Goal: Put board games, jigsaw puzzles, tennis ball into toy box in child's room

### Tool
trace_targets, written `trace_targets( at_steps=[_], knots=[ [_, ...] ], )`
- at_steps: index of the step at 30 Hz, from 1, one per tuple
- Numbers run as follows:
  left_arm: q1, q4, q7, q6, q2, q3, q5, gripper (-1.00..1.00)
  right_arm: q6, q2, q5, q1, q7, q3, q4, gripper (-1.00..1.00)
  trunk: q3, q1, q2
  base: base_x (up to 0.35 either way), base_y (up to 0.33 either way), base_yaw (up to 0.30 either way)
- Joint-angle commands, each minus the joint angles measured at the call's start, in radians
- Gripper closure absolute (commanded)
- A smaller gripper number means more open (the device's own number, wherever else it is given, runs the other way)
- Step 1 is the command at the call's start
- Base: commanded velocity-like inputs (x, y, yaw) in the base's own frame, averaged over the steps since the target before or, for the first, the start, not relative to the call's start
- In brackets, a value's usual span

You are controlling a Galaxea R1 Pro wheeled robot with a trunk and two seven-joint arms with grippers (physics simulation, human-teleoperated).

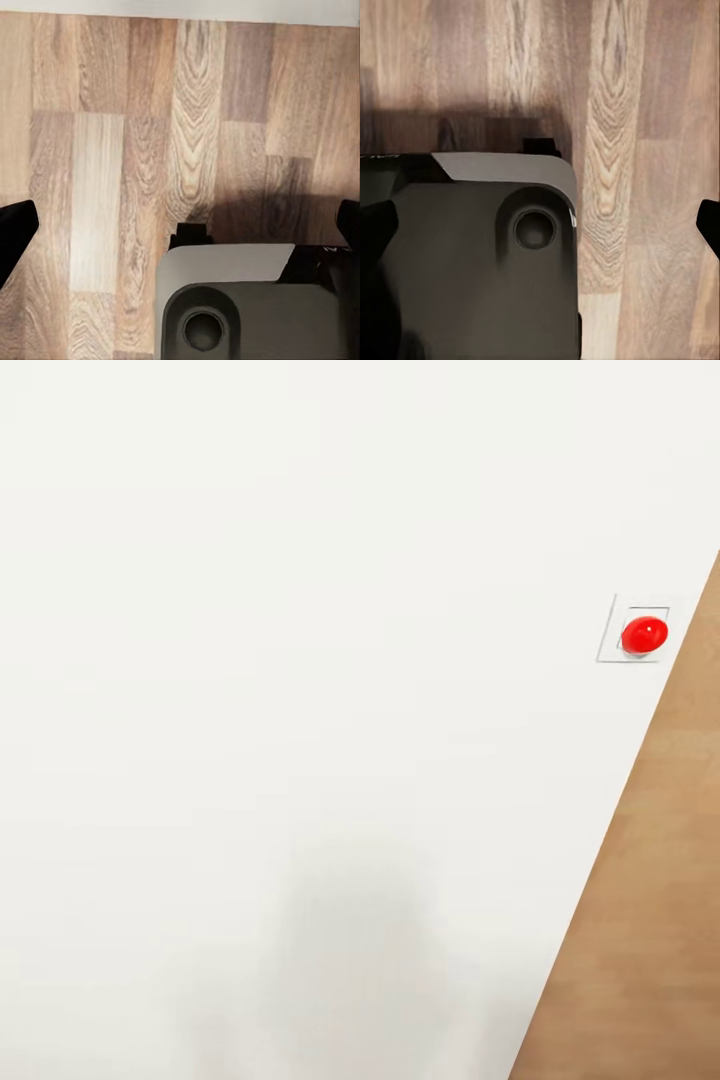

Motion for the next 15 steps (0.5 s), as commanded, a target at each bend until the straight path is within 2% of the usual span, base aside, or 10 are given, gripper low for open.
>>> trace_targets(
  at_steps=[1,9,13,15],
  knots=[
    [-0.007,0.000,0.008,0.000,-0.001,0.001,0.001,-1.00,0.011,0.002,0.000,-0.007,-0.009,-0.001,-0.002,-1.00,0.002,-0.004,0.006,0.000,0.000,0.000],
    [-0.030,0.008,0.044,-0.010,-0.003,0.001,0.004,-1.00,0.031,0.024,0.010,-0.038,-0.033,0.005,-0.004,-1.00,0.027,-0.035,0.062,0.000,0.000,0.000],
    [-0.032,0.011,0.041,-0.012,0.000,-0.001,0.003,-1.00,0.011,0.033,0.012,-0.041,-0.034,0.012,-0.004,-1.00,0.040,-0.050,0.090,0.000,0.000,0.000],
    [-0.032,0.013,0.040,-0.013,0.001,-0.001,0.002,-1.00,-0.022,0.035,0.014,-0.041,-0.033,0.016,-0.004,-1.00,0.046,-0.058,0.104,0.000,0.000,0.000]
  ],
)
